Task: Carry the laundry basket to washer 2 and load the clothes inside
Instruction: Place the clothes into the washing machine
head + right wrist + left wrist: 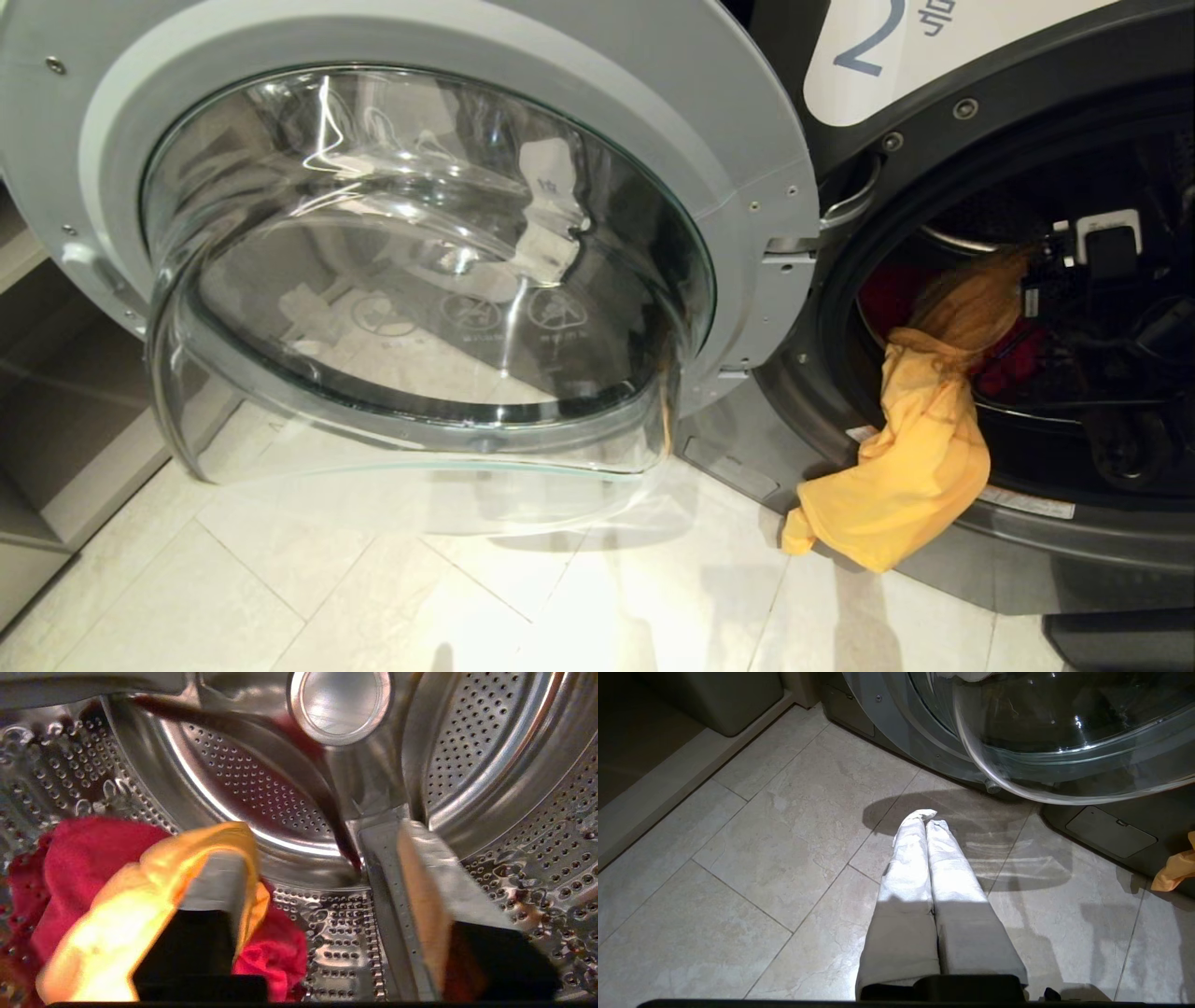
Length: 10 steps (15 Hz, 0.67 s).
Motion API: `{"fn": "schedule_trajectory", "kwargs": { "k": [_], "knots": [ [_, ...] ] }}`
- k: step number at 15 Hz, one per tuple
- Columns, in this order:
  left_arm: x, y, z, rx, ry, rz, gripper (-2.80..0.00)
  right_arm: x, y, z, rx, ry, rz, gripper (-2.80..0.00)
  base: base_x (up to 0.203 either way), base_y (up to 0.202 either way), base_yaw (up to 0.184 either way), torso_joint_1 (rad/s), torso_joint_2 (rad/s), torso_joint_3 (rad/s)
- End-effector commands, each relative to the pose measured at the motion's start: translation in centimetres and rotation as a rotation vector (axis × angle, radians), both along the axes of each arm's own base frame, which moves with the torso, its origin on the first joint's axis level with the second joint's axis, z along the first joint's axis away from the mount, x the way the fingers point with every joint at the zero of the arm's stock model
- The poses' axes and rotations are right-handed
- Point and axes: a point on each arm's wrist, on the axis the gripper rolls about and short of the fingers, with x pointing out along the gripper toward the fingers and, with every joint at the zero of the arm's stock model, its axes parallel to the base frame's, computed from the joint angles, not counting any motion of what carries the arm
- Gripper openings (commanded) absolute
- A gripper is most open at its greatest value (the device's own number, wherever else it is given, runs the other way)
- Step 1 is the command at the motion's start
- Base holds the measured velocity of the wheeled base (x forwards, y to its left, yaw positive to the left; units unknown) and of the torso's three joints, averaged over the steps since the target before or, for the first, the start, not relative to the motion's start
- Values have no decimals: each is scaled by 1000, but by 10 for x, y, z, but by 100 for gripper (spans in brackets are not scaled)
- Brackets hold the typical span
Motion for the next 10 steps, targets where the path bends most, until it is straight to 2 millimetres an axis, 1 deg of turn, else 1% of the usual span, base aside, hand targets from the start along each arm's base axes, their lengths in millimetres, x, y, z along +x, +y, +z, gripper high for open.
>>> {"fn": "schedule_trajectory", "kwargs": {
  "k": [1,3,4,6,7,9,10],
  "knots": [
    [3,0,-11,-3,39,1,-280,-6,1,-6,2,26,-1,0,0,0,0,0,0,0],
    [3,0,-11,-3,39,1,-280,-17,9,-15,21,78,14,0,0,0,0,0,0,0],
    [3,0,-11,-2,39,0,-280,-27,17,-16,34,98,34,0,0,0,0,0,0,0],
    [3,0,-11,-2,39,0,-280,-55,36,-12,66,115,75,0,0,0,0,0,0,0],
    [3,0,-11,-3,39,0,-280,-67,41,-13,82,133,81,0,0,0,0,0,0,0],
    [3,0,-11,-1,40,1,-280,-85,46,-11,113,130,84,0,0,0,0,0,0,0],
    [3,0,-11,-1,39,1,-280,-92,48,-14,126,146,82,0,0,0,0,0,0,0]
  ]
}}
